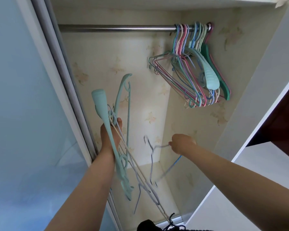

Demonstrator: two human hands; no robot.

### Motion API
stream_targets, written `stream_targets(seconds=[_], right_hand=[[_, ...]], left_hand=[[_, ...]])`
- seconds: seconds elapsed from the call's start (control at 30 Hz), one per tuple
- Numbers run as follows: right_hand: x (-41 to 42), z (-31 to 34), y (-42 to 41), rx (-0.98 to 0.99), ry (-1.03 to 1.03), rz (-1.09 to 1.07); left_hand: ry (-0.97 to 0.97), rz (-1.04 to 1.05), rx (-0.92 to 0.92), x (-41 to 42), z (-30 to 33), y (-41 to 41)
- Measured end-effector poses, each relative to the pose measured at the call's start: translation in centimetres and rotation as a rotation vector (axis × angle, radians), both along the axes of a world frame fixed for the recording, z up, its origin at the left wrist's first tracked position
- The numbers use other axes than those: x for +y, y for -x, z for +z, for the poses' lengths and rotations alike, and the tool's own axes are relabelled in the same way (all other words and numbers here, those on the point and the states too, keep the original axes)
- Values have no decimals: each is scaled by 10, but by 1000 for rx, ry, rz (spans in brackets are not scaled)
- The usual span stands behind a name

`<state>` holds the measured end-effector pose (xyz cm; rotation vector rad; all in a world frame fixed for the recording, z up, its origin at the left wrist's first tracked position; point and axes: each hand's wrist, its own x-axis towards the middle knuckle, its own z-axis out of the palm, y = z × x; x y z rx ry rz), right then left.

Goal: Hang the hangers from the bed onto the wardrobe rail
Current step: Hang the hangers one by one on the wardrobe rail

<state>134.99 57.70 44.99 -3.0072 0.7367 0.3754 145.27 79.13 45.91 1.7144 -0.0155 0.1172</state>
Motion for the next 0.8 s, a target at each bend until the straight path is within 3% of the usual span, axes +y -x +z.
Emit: stream_targets(seconds=[0.17, 0.23, 0.37, 0.53, 0.7, 0.8], right_hand=[[7, 34, -3, -521, -17, -114], [11, 50, -1, -665, 38, -83], [16, 89, -2, -924, -79, -116], [-1, 115, -24, -997, -39, -63], [-14, 132, -45, -869, -127, -68], [-23, 128, -45, -884, 4, -137]], left_hand=[[52, -16, 34, -5, 6, -3], [76, -26, 33, -10, 10, -3], [68, -81, -15, -18, 21, -6], [50, -159, -59, -29, 39, -9], [254, -234, 67, -38, 57, -7], [347, -275, 97, -37, 56, -8]])
